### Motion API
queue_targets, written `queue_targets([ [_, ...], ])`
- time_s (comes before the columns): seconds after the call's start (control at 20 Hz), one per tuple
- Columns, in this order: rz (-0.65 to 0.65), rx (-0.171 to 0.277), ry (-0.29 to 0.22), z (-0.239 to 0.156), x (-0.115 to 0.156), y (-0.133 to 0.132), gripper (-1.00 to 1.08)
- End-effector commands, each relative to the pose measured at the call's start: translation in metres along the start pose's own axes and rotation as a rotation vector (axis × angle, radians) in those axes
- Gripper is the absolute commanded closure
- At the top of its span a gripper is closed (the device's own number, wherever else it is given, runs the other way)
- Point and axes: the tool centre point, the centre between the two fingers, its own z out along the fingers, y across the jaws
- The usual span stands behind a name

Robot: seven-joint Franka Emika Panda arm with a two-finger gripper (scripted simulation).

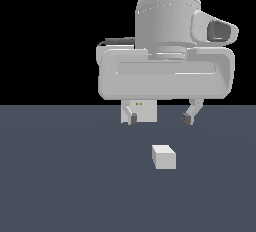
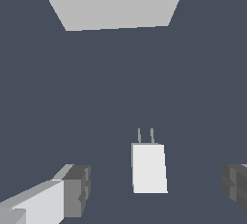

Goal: Plug the charger into the wall socket.

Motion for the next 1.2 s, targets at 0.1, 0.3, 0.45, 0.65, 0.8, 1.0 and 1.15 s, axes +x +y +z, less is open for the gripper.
queue_targets([
  [0.1, 0.0, 0.001, 0.015, 0.007, -0.005, 0.003, -0.92],
  [0.3, 0.0, 0.002, 0.019, 0.01, -0.007, 0.004, -0.92],
  [0.45, 0.001, 0.002, 0.018, 0.01, -0.007, 0.004, -0.92],
  [0.65, 0.001, 0.002, 0.018, 0.016, -0.009, 0.004, -0.92],
  [0.8, 0.001, 0.002, 0.018, 0.026, -0.012, 0.004, -0.92],
  [1.0, 0.001, 0.002, 0.019, 0.044, -0.016, 0.004, -0.92],
  [1.15, 0.0, 0.003, 0.019, 0.053, -0.019, 0.004, -0.92],
])
